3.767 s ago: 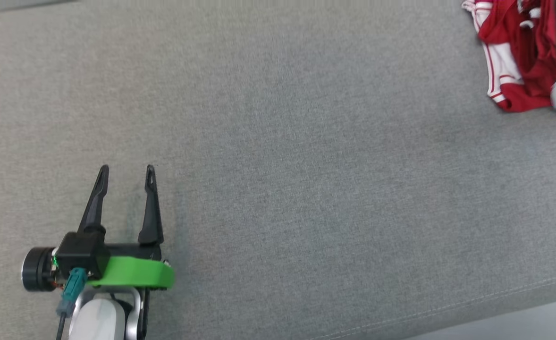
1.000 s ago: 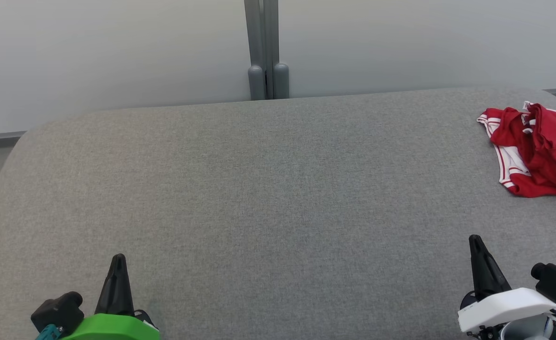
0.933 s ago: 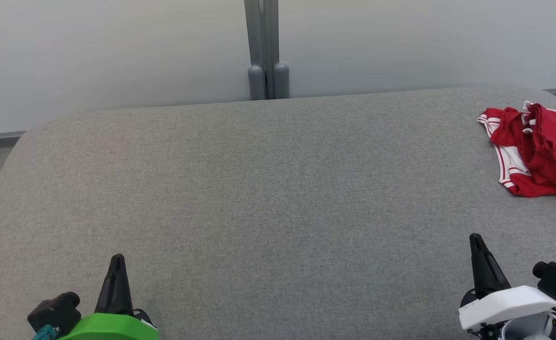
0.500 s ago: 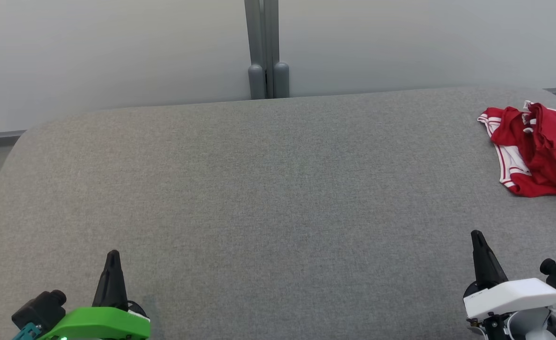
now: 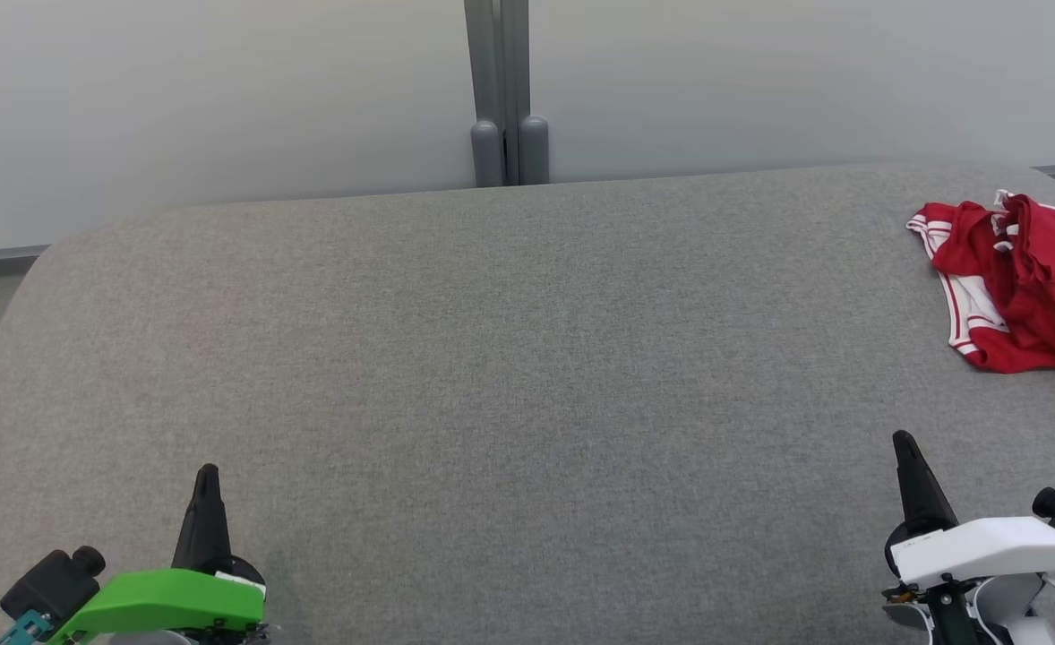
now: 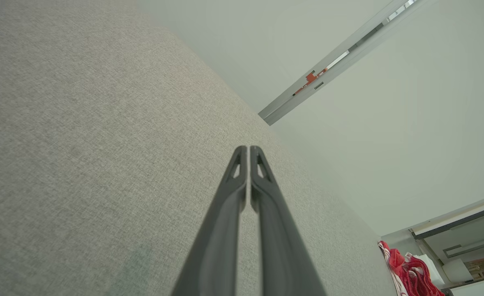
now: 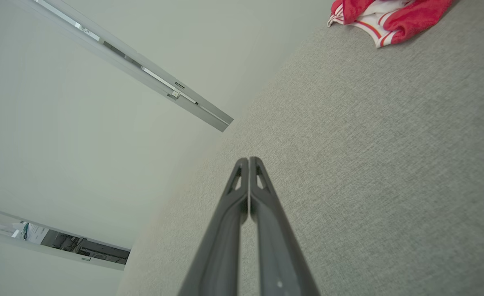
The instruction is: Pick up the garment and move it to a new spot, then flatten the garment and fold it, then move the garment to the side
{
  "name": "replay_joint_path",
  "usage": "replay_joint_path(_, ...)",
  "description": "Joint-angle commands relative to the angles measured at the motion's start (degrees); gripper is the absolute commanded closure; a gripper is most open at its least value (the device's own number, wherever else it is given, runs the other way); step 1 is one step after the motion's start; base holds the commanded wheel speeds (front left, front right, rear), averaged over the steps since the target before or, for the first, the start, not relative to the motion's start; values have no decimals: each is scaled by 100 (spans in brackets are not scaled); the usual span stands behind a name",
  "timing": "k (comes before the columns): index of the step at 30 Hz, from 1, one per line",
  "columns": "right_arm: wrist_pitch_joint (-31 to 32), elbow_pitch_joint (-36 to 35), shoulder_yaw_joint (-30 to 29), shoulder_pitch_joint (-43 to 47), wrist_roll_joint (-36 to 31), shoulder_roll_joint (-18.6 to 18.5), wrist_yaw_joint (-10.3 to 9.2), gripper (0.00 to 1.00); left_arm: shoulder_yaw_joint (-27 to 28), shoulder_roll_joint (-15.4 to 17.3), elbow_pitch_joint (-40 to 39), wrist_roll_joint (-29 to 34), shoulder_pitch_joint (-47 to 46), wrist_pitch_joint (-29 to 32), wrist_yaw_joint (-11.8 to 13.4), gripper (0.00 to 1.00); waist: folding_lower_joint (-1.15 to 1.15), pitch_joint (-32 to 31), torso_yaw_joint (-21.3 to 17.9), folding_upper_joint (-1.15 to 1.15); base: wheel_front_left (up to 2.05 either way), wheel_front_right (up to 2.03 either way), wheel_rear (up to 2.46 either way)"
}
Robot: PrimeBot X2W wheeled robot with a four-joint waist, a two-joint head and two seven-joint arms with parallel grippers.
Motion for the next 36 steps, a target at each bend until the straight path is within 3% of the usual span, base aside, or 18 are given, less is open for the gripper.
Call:
replay_joint_path(1,38,-44,-44,-163,170,-9,-2,100,33,35,-74,-199,-168,49,-22,100,0,1,1,0,0,0,0)
replay_joint_path(36,608,54,-270,-404,2076,151,-2,100,206,49,-91,-2326,-370,615,-101,100,0,38,7,0,0,0,0)
